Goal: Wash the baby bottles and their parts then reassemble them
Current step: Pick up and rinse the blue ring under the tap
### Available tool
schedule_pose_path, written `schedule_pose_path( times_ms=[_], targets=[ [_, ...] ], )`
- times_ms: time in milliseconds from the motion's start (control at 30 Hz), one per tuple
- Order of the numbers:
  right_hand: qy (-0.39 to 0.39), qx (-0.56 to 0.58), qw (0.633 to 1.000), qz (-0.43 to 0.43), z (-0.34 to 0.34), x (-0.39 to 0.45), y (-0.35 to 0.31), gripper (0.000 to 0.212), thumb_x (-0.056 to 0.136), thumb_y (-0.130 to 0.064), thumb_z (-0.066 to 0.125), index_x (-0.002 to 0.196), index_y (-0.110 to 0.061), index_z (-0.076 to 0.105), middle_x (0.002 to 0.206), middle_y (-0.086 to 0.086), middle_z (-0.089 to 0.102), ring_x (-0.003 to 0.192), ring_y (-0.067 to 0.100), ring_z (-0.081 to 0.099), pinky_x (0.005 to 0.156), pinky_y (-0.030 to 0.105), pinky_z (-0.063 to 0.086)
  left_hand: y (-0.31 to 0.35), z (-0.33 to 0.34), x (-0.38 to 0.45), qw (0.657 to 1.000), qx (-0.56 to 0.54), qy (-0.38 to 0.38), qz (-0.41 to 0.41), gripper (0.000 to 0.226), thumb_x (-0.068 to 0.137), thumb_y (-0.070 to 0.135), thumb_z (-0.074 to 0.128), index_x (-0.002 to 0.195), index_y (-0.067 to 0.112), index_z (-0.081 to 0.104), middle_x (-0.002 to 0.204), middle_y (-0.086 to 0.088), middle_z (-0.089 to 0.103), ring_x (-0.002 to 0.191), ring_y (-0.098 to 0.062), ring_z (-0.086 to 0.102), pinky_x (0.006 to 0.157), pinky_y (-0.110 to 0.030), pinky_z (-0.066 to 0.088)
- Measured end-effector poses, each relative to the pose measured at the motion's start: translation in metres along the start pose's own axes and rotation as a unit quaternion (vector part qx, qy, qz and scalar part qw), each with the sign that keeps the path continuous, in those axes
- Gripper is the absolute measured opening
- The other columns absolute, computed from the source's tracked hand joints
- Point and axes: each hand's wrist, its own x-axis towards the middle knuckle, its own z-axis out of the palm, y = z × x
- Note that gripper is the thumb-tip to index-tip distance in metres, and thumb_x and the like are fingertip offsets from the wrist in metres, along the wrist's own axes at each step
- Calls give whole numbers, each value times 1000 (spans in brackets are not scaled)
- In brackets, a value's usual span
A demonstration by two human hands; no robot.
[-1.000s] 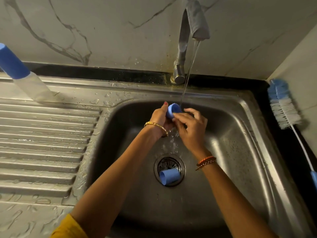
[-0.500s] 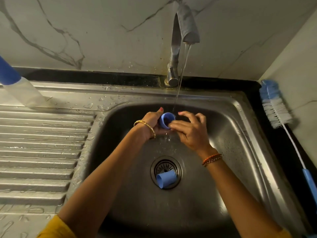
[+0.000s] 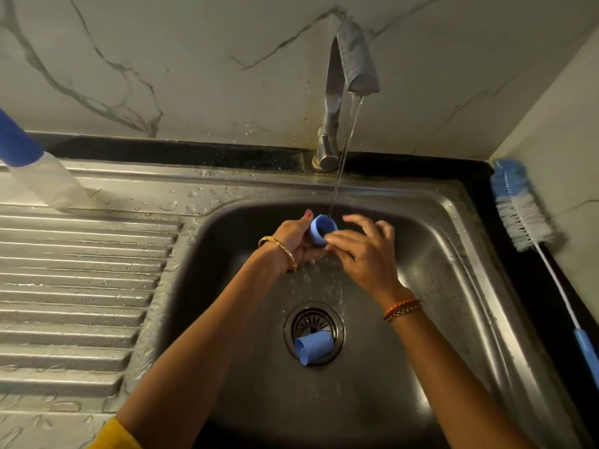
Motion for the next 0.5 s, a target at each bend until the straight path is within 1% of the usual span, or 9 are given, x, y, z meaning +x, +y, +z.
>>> schedule_pose_path(
  times_ms=[33,100,167,200,267,333,400,467,500],
  targets=[
    [-8,6,1000,-13,-1,-3,2,25,81,-30,51,80,-21,74,82,-6,73,104,16,47,75,31,23,-2,-1,-2,1000,11,-4,-26,33,100,33,34,91,5,50,75,-15,58,48,-19,63,41,-24,53],
    [-14,27,999,10,-3,-5,-1,24,80,-29,50,75,-22,73,76,-8,72,102,15,48,74,30,22,-6,-1,-3,998,13,-7,-68,35,101,31,34,88,2,50,65,-17,62,40,-18,62,37,-23,51],
    [-18,51,998,45,-6,-1,-8,23,80,-28,49,72,-23,71,73,-10,70,99,14,51,74,29,22,-8,-2,-2,995,6,-15,-98,38,101,26,33,84,-2,52,52,-17,63,39,-19,62,36,-20,49],
    [-23,52,997,46,-8,0,-11,23,79,-28,49,72,-23,70,72,-11,70,98,15,55,73,29,22,-9,-3,0,994,-3,-22,-110,39,101,24,32,83,-3,53,51,-17,62,39,-19,62,36,-19,49],
    [-28,31,999,21,-11,2,-12,25,78,-29,48,72,-23,71,71,-10,69,92,21,63,73,29,22,-13,-4,-1,991,-32,-35,-124,39,101,20,31,82,-4,53,51,-17,63,40,-20,63,36,-18,49],
    [-27,-11,999,-13,-14,3,-11,26,76,-30,47,72,-22,71,71,-9,69,90,23,64,74,30,24,-18,-3,-3,992,-50,-51,-105,35,101,16,29,82,-2,53,49,-14,63,40,-17,63,38,-17,49],
    [-6,-52,998,-32,-17,0,-8,26,77,-27,46,73,-22,71,74,-8,70,95,20,58,74,31,25,-22,0,-3,992,-72,-73,-74,33,101,17,31,86,0,54,51,-11,63,42,-15,63,43,-18,52],
    [28,-60,998,-21,-19,-4,-3,24,79,-23,47,77,-21,71,79,-9,71,100,16,49,76,32,26,-21,5,0,991,-93,-86,-43,32,101,22,33,92,0,55,56,-11,65,47,-15,65,48,-21,55],
    [45,-54,997,-1,-18,-6,-1,24,80,-22,48,78,-21,71,81,-8,71,101,16,47,77,32,26,-19,8,2,991,-98,-87,-26,31,100,24,35,95,2,55,58,-11,66,49,-15,66,49,-22,56]
  ],
)
